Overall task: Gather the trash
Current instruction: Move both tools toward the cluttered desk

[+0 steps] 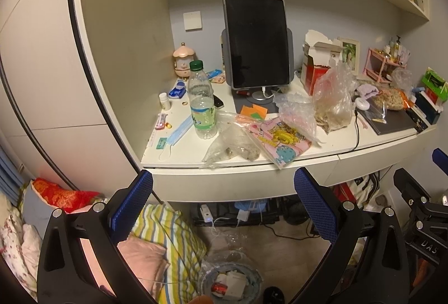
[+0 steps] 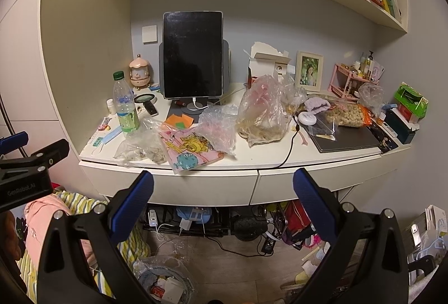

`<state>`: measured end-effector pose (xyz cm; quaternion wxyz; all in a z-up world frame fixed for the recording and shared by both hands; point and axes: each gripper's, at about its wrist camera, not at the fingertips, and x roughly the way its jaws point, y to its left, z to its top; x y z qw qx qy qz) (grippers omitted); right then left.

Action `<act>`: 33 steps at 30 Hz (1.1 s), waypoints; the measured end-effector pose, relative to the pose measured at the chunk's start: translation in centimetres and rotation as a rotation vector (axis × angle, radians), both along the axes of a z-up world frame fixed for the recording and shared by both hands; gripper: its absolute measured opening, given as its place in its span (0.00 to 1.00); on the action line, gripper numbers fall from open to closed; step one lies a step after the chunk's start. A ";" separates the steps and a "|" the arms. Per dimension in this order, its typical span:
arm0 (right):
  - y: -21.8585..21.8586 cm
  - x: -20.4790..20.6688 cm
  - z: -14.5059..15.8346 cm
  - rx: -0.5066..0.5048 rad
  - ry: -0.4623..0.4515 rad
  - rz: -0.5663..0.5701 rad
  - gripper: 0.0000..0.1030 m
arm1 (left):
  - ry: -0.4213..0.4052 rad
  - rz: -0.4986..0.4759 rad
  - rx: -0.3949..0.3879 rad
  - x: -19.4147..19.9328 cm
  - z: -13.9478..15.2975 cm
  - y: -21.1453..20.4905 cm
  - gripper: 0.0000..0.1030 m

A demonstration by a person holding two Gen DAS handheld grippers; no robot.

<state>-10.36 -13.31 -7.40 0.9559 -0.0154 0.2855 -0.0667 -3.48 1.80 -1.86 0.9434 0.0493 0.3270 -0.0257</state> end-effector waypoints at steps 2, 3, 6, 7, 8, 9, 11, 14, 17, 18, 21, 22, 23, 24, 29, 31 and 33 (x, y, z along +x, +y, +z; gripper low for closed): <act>0.0 -0.1 0.1 0.000 -0.008 -0.002 0.94 | -0.002 -0.013 0.005 0.0 0.0 -0.1 0.96; 0.0 -0.1 0.2 0.003 -0.012 -0.003 0.94 | -0.005 -0.019 0.010 0.0 0.1 -0.2 0.96; 0.1 -0.2 0.3 0.004 -0.014 0.003 0.94 | -0.024 -0.023 0.015 0.0 0.5 -0.1 0.96; 0.3 -0.2 0.3 -0.001 -0.014 0.006 0.94 | -0.028 -0.022 0.014 -0.1 0.5 0.0 0.96; 0.4 -0.2 0.3 -0.006 -0.014 0.011 0.94 | -0.030 -0.022 0.010 -0.1 0.6 0.1 0.96; 0.6 -0.2 0.4 -0.009 -0.015 0.015 0.94 | -0.031 -0.021 0.007 -0.1 0.6 0.3 0.96; 0.9 -0.2 0.5 -0.011 -0.020 0.019 0.94 | -0.028 -0.019 0.007 -0.1 0.4 0.7 0.96; 1.5 -0.3 0.7 -0.008 -0.031 0.023 0.94 | -0.020 -0.024 0.012 0.1 0.1 1.3 0.96; 2.3 -0.3 0.7 -0.019 -0.036 0.034 0.94 | -0.014 -0.031 0.016 0.3 -0.2 1.8 0.96; 2.6 -0.3 0.8 -0.027 -0.035 0.038 0.94 | -0.012 -0.032 0.015 0.3 -0.2 2.0 0.96; 3.3 -0.2 0.8 -0.026 -0.034 0.049 0.94 | -0.017 -0.032 0.015 0.3 -0.1 2.5 0.96; 3.7 -0.2 0.8 -0.025 -0.033 0.052 0.94 | -0.020 -0.031 0.017 0.2 -0.1 2.7 0.96; 3.9 -0.2 0.8 -0.026 -0.034 0.053 0.94 | -0.024 -0.030 0.020 0.1 -0.1 2.9 0.96; 4.2 -0.1 0.8 -0.028 -0.033 0.056 0.94 | -0.026 -0.030 0.022 0.1 -0.1 3.1 0.96; 5.5 -0.3 0.7 -0.030 -0.030 0.054 0.94 | -0.017 -0.031 0.014 0.0 -0.4 4.5 0.96; 5.9 -0.5 0.6 -0.025 -0.026 0.048 0.94 | -0.008 -0.037 0.015 0.0 -0.6 5.2 0.96; 6.4 -0.8 0.3 -0.015 -0.017 0.035 0.94 | -0.001 -0.044 0.019 0.0 -0.9 5.6 0.96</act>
